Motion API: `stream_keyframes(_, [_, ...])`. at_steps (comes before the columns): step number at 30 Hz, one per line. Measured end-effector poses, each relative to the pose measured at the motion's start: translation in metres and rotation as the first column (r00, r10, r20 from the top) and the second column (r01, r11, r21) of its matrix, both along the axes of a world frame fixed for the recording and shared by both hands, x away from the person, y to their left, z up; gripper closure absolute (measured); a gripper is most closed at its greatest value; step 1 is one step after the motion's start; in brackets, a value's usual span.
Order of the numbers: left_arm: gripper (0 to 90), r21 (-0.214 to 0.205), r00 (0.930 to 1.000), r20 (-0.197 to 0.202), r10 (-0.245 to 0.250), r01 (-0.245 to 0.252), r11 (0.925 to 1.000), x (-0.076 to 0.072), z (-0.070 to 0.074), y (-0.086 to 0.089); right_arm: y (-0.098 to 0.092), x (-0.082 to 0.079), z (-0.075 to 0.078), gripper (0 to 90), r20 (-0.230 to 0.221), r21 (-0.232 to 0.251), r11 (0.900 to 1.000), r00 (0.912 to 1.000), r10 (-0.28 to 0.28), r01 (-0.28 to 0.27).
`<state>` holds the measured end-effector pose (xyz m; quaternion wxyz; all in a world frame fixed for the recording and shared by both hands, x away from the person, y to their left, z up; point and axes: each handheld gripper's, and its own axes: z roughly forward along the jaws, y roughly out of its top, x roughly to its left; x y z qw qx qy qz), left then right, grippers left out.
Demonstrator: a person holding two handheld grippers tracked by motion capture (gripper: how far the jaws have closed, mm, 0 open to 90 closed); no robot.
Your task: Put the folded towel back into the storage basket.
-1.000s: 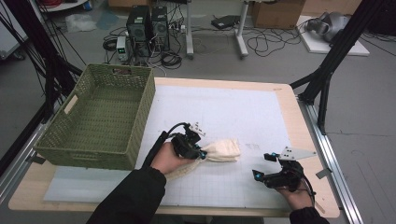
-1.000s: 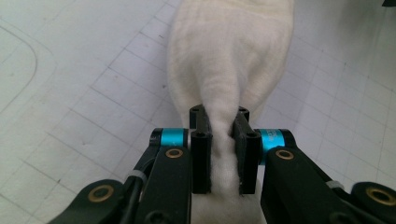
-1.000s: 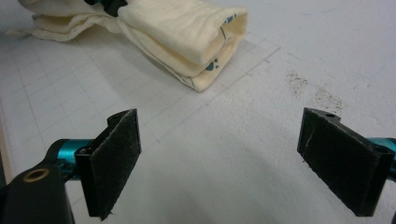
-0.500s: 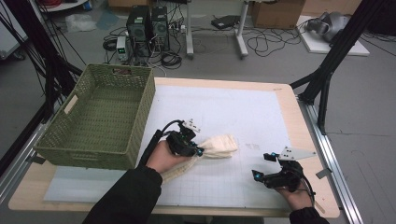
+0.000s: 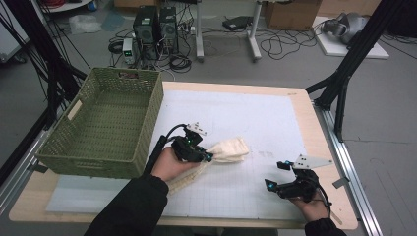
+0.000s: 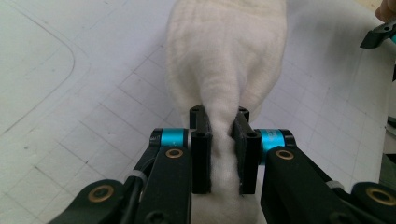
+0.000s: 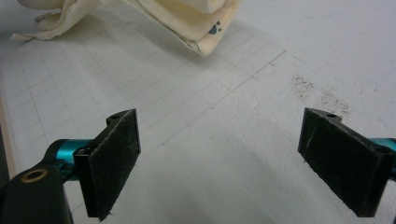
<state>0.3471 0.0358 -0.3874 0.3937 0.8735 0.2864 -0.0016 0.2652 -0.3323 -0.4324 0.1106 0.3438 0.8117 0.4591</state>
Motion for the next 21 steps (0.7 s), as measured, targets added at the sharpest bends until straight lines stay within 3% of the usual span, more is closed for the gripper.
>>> stream_keyframes(21, [79.9,-0.012,0.9999,-0.007,0.008,-0.008,0.9999,0.0005,0.0051,0.0049,0.0003,0.0012,-0.0005,12.2,0.008,0.001,0.9999,0.9999,0.010,-0.010])
